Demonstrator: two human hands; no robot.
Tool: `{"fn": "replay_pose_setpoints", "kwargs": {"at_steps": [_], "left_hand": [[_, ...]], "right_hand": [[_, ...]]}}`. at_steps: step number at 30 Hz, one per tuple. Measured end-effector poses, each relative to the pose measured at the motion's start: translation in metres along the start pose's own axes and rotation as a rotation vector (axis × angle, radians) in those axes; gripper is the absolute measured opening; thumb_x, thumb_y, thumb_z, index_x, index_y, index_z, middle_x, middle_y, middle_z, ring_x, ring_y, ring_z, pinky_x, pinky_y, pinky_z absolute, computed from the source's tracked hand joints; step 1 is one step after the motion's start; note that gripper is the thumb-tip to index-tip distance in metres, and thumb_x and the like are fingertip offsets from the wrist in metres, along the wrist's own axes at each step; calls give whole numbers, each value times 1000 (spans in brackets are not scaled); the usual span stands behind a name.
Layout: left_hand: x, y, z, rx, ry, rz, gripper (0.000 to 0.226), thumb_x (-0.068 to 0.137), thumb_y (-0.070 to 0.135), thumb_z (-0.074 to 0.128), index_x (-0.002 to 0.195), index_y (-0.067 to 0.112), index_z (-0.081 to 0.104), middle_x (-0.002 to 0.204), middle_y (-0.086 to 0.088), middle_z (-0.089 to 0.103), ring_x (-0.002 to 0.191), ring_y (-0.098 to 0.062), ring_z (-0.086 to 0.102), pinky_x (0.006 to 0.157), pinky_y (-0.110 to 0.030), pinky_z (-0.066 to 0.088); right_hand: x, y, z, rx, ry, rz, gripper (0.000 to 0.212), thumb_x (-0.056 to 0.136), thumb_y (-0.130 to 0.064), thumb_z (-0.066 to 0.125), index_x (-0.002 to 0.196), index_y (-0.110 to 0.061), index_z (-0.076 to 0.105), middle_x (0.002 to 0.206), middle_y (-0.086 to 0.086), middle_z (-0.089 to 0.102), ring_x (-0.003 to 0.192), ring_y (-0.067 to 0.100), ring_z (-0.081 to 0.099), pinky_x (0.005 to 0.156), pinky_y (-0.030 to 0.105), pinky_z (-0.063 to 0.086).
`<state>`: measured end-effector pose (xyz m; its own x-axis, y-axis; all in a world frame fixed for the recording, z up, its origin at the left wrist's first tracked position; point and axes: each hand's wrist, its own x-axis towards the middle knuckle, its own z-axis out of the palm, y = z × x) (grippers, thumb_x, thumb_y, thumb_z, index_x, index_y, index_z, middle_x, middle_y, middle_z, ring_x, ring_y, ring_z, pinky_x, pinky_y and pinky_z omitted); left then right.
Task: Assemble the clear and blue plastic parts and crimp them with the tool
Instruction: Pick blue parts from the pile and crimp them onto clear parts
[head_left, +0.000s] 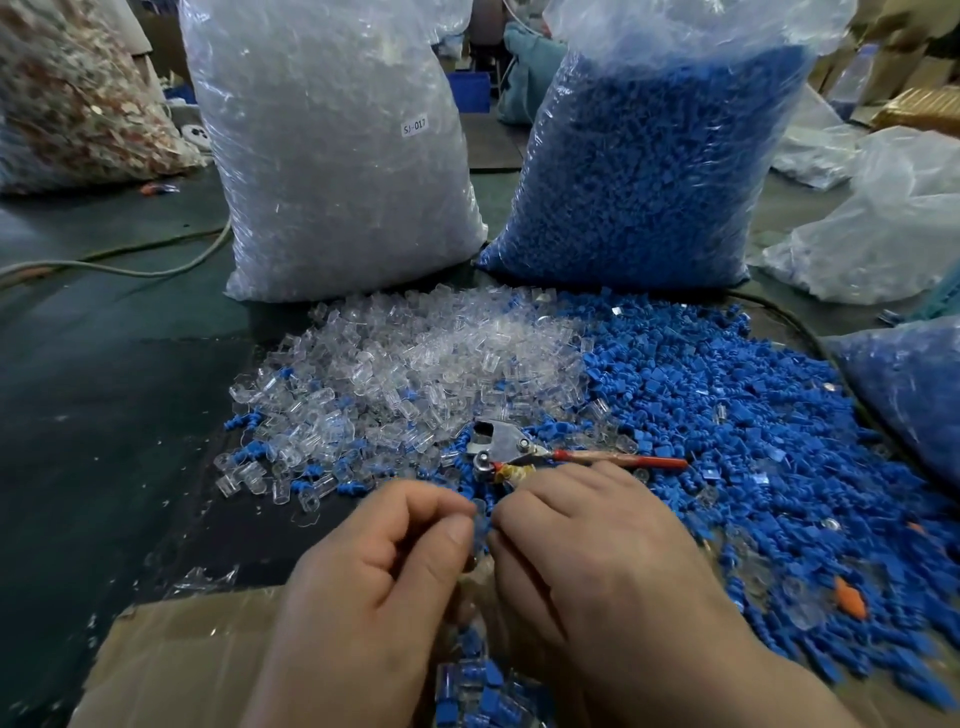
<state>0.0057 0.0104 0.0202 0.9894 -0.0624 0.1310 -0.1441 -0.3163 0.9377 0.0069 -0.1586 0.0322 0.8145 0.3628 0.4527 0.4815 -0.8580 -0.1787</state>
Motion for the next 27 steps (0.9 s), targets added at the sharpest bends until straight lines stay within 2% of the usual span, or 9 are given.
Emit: {"fn": "replay_pose_setpoints", "kwargs": {"at_steps": [5, 8, 11, 13, 16, 18, 22, 25, 27], "left_hand": [[7, -1, -9, 32, -132, -101, 53, 74, 71, 49, 72, 18, 58, 51, 7, 48, 46, -3, 45, 44, -17, 37], [5, 1, -11, -18, -138, -42, 59, 85, 77, 50, 69, 21, 56, 51, 8, 43, 47, -4, 41, 42, -21, 35], [1, 5, -15, 31, -146, 83, 50, 80, 72, 50, 76, 23, 60, 51, -2, 48, 43, -10, 43, 38, -24, 37], [0, 5, -15, -23, -155, 73, 49, 80, 67, 51, 76, 19, 59, 53, -9, 47, 44, -24, 42, 38, -34, 35], [2, 2, -13, -20, -131, 35, 51, 76, 66, 50, 73, 15, 55, 54, -2, 44, 48, -13, 42, 42, -30, 36], [2, 2, -11, -48, -145, 35, 51, 77, 66, 51, 73, 16, 55, 54, 2, 42, 48, -12, 41, 42, -30, 34], [-1, 2, -13, -155, -198, 81, 47, 83, 64, 56, 75, 17, 57, 53, -9, 38, 45, -29, 32, 38, -36, 26], [-1, 4, -12, -130, -193, 188, 40, 89, 59, 54, 77, 22, 60, 53, 0, 43, 44, -19, 37, 37, -29, 32], [0, 5, -11, -91, -188, 278, 33, 93, 55, 52, 78, 27, 59, 57, 1, 48, 47, -8, 42, 41, -25, 36]], "right_hand": [[0, -8, -2, 69, -5, -58, 29, 97, -29, 44, 81, -15, 64, 78, 0, 58, 72, 21, 52, 65, 39, 44], [0, -13, -7, 257, -94, 56, 34, 99, -38, 37, 79, -18, 55, 74, -6, 50, 69, 15, 46, 62, 35, 41], [-2, -15, -10, 490, -193, 210, 38, 94, -52, 30, 77, -23, 47, 72, -9, 49, 69, 11, 49, 59, 32, 39], [-2, -19, -12, 431, -185, 144, 33, 96, -47, 33, 76, -23, 46, 71, -10, 47, 67, 10, 46, 58, 31, 36], [0, -20, -11, 214, -73, 8, 29, 99, -29, 42, 76, -16, 53, 71, -5, 45, 66, 13, 38, 63, 25, 26], [-1, -18, -11, 220, -53, -7, 28, 99, -27, 43, 73, -16, 50, 70, -5, 43, 64, 14, 37, 63, 24, 24], [-1, -19, -12, 473, -113, 132, 34, 95, -39, 39, 70, -18, 43, 65, -7, 43, 62, 13, 43, 55, 30, 34], [-1, -19, -14, 679, -152, 220, 32, 90, -40, 43, 68, -16, 48, 65, -4, 50, 61, 14, 49, 55, 35, 39], [1, -21, -18, 940, -212, 380, 27, 84, -34, 51, 63, -18, 51, 56, -6, 48, 53, 7, 44, 48, 30, 36]]}}
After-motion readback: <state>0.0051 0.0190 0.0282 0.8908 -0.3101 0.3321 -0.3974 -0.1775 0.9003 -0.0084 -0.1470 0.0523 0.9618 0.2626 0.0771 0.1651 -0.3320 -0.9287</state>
